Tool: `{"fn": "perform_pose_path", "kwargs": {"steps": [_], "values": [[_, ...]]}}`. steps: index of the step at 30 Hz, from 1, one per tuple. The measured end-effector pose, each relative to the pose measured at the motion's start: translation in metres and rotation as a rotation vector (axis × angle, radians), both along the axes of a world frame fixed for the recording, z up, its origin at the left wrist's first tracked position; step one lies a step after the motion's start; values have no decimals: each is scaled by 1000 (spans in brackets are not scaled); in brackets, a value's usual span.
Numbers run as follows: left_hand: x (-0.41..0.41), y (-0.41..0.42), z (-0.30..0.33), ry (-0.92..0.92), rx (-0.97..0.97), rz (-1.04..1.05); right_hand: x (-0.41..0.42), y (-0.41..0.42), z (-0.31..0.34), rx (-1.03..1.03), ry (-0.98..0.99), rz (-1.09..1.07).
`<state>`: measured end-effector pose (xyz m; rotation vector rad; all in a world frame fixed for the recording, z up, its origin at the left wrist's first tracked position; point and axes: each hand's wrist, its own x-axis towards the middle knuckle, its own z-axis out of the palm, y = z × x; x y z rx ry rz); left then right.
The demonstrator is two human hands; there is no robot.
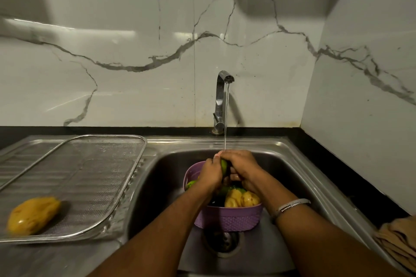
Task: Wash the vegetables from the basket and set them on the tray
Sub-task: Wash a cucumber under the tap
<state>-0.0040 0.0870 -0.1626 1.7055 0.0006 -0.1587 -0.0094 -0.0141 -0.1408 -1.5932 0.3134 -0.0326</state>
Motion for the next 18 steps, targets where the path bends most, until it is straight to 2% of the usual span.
{"fn": "perform_pose_path", "kwargs": {"steps": [2, 7, 12, 14, 18], "values": [[2, 1, -1, -19, 27, -6, 1, 1, 0, 22, 19, -25], [5, -4, -11, -101, 31, -91, 6, -8, -1, -72, -9, -204], [7, -8, -9, -85, -5, -2, 2, -3, 3, 80, 61, 17], [10, -5, -10, -55, -8, 29, 3, 0, 0, 92, 51, 32], [9, -7, -10, -135, 31, -45, 9, 0, -2, -8, 0, -161]]}}
